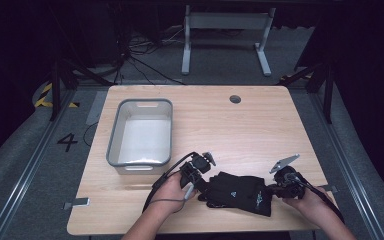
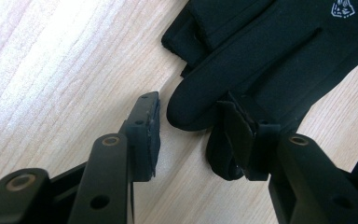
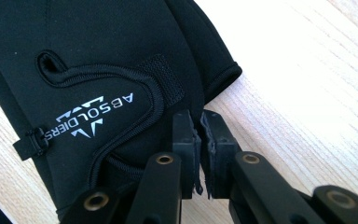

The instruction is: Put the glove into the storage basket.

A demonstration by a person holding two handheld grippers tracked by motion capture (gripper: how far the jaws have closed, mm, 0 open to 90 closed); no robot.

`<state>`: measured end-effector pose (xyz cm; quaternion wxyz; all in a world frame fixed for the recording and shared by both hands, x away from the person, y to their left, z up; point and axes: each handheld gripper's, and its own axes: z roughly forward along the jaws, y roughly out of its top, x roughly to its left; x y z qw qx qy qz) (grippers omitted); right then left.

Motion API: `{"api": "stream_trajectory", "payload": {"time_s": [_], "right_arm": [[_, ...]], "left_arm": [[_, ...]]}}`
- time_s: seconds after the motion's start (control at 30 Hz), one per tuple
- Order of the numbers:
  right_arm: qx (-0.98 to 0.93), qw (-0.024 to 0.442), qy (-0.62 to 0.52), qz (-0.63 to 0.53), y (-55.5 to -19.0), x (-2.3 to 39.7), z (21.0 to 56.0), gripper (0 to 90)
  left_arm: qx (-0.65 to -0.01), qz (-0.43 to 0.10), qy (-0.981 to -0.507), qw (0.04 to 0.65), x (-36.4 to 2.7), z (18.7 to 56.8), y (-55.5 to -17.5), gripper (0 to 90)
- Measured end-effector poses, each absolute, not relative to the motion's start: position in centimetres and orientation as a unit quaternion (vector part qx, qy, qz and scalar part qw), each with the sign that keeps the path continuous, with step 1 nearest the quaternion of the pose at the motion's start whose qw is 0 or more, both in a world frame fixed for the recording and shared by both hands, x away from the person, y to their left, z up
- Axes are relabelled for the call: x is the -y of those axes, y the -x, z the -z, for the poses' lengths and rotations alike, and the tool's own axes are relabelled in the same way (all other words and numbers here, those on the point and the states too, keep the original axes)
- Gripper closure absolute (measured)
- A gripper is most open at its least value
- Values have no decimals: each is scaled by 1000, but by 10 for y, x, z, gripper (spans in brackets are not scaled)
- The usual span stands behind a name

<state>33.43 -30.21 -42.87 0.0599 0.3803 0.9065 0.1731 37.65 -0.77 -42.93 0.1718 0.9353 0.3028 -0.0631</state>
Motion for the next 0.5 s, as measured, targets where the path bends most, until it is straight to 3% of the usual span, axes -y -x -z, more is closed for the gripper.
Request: {"api": "stream_trajectory", "payload": {"time_s": [0.13, 0.33, 0.5], "right_arm": [[-905, 57, -382, -176, -334, 303, 429, 845], [-906, 60, -381, -175, -334, 302, 429, 846], [-906, 61, -382, -174, -334, 302, 429, 847]], "left_arm": [[-297, 60, -938, 166, 10, 429, -375, 612], [-290, 39, -944, 155, 11, 427, -372, 809], [-283, 35, -945, 159, 9, 420, -370, 851]]}}
